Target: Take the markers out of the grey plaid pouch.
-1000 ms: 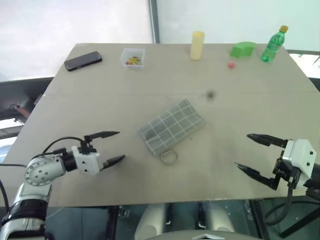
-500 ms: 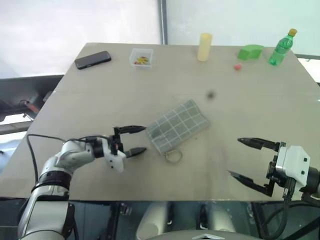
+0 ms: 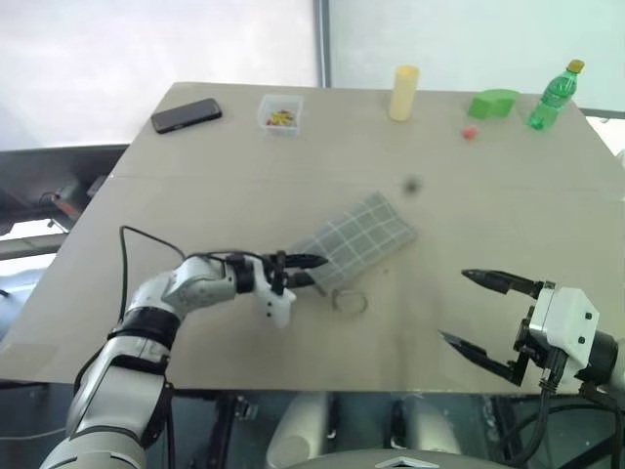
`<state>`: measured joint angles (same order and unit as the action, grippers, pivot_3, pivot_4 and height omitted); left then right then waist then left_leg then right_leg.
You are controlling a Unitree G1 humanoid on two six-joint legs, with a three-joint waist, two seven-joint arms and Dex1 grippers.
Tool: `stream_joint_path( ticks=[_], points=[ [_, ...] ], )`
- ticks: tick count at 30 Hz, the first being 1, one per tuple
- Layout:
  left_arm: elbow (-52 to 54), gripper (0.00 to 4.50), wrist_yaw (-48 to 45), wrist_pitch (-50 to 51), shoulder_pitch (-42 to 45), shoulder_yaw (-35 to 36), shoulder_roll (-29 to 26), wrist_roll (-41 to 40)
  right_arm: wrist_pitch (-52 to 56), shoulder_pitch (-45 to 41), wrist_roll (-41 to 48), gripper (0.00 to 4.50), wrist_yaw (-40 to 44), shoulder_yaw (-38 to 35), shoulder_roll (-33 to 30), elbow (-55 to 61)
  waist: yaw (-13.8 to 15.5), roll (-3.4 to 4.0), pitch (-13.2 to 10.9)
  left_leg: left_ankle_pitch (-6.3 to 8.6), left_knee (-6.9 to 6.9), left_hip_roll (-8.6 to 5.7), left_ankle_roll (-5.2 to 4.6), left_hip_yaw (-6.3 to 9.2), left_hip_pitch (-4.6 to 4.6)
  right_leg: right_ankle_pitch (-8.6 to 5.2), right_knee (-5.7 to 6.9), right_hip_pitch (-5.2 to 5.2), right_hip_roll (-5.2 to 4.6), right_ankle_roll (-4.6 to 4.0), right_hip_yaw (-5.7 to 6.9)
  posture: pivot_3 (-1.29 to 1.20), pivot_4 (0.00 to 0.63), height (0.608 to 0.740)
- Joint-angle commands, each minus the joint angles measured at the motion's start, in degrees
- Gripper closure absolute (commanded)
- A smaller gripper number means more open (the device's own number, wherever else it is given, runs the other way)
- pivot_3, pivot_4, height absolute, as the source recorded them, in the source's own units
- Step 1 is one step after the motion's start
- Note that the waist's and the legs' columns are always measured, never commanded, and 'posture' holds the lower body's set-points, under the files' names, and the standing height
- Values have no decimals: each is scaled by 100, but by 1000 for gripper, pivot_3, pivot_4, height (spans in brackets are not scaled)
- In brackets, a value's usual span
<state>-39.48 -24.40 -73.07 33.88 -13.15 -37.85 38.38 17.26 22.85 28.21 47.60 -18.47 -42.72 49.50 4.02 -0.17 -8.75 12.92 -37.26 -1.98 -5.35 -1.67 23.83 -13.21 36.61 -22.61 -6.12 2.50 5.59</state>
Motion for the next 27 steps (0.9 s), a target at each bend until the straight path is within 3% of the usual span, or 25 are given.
stream_joint_path(
  ticks=[1, 4, 8, 11, 16, 19, 24, 27],
  points=[
    [-68, 4473, 146, 85, -94, -242, 95, -249, -90, 13, -68, 0, -119, -21, 48, 198, 4, 17, 10, 0, -1, 0, -1, 0, 0, 0, 0, 1, -1, 0, 0, 0, 150, 740],
    [4, 4473, -325, 342, -200, -423, 157, -1581, 118, -140, -136, 0, -300, 76, -8, 231, -6, 15, 9, 0, -8, 0, -1, -1, -1, 1, 0, 2, -3, 0, 0, 0, 150, 740],
    [1773, 4473, -2390, 3149, -704, -538, 320, -5215, 1287, -772, -412, 0, -1294, 273, -156, 690, -82, 0, -12, 2, -10, 2, -3, -3, 5, -1, -1, -5, -10, -7, 2, 0, 150, 740],
    [2875, 4473, -3086, 4837, -926, -316, 359, -6781, 2211, -1515, 432, 0, -1582, 330, -255, 911, -179, -16, -32, 1, -11, 11, -3, 1, 18, 7, -2, -17, -6, -33, 13, 0, 150, 740],
    [3881, 4473, -3291, 6609, -1263, 234, 460, -8081, 3598, -2853, 1970, 0, -2232, 283, -403, 823, -313, -14, -37, -9, -8, 11, -32, 2, 18, 13, -14, -8, 1, -27, 14, 0, 150, 740],
    [4284, 4473, -3260, 7575, -1439, 527, 521, -8774, 3982, -3190, 2531, 0, -2513, 185, -560, 777, -320, -23, -48, -7, -7, 11, -37, 2, 19, 14, -20, -7, 5, -26, 15, 0, 150, 740],
    [4005, 4473, -3535, 7693, -1887, 558, 765, -8221, 4208, -3538, 3634, 0, -3080, 156, -674, 631, -303, -24, -54, -4, -7, 10, -41, 2, 20, 10, -33, -3, 6, -20, 15, 0, 150, 740],
    [3987, 4473, -3582, 7785, -2086, 605, 950, -8045, 4272, -3722, 4006, 0, -3500, 521, -595, 494, -305, -27, -56, 0, -7, 9, -47, 1, 22, 15, -43, 0, 6, -27, 15, 0, 150, 740]
  ],
)
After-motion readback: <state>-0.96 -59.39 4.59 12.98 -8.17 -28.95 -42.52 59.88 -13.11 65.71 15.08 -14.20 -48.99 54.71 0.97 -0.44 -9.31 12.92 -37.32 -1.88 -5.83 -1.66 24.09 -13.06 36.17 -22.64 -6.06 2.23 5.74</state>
